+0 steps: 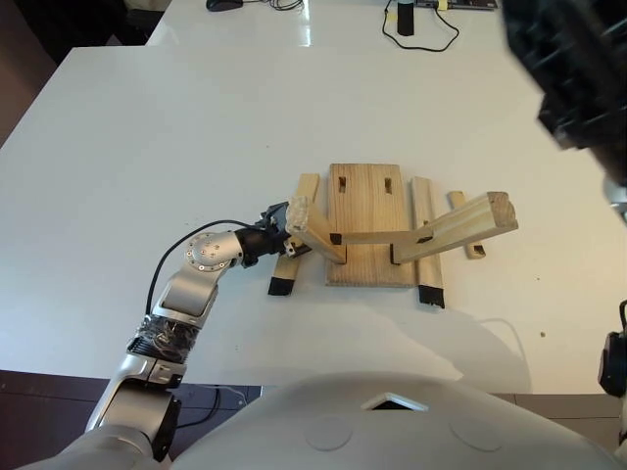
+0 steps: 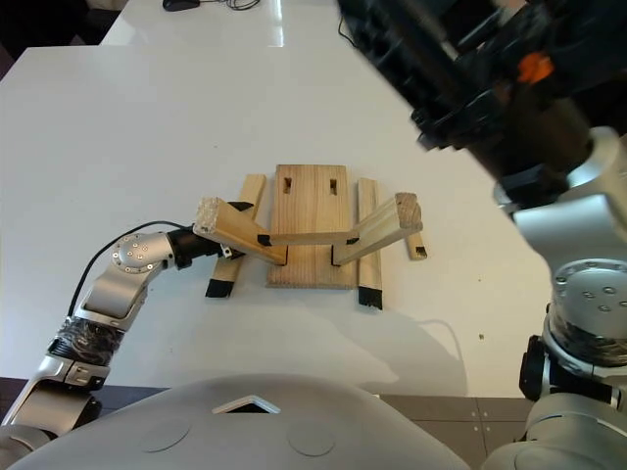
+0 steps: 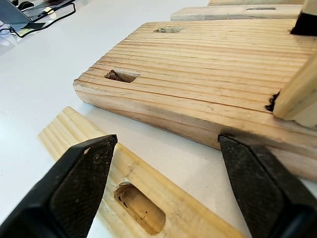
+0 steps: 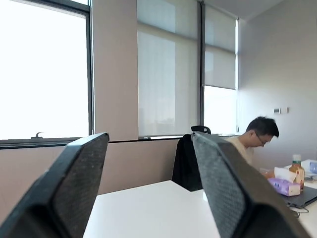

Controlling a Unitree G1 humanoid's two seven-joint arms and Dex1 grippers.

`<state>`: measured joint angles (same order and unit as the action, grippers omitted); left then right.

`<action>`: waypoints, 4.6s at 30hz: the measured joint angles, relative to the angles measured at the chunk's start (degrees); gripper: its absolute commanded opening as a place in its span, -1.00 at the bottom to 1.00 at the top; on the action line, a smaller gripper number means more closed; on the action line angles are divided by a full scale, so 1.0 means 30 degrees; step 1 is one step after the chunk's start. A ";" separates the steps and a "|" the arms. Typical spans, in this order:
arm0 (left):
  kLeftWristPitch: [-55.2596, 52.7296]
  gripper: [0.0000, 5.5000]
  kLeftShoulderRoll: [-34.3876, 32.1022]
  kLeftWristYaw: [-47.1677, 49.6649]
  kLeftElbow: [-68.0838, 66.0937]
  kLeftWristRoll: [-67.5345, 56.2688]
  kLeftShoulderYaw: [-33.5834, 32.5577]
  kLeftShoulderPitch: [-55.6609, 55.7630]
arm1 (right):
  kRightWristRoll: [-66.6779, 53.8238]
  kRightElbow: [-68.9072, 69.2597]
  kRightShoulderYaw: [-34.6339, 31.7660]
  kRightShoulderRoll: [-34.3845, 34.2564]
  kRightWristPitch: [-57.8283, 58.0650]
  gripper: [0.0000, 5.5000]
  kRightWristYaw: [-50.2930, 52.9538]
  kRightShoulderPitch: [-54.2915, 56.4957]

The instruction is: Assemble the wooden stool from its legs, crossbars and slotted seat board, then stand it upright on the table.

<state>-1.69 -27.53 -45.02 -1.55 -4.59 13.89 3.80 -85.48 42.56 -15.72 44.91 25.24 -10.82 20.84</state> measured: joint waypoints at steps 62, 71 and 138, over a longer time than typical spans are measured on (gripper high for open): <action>-0.1666 0.38 0.2384 0.5815 0.3430 -0.0614 -0.3150 -0.4627 | 2.2244 -0.7196 0.7840 -0.7473 -0.3915 0.13 0.1807 -1.2452; 0.1522 0.38 0.2829 0.6359 -0.0695 0.0440 -0.2470 -0.2454 | 2.4717 -1.1706 0.8121 -0.8798 -0.6036 0.13 0.1025 -1.1280; 0.1939 0.38 0.3907 0.7919 -0.1417 0.1675 -0.2365 -0.0943 | 2.9330 -1.1185 0.4747 -1.1963 -0.3585 0.13 0.3166 -0.8640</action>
<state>4.13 -15.80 -21.26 -5.80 0.43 6.80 0.98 2.52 9.01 -1.48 9.02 14.49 -1.33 -5.08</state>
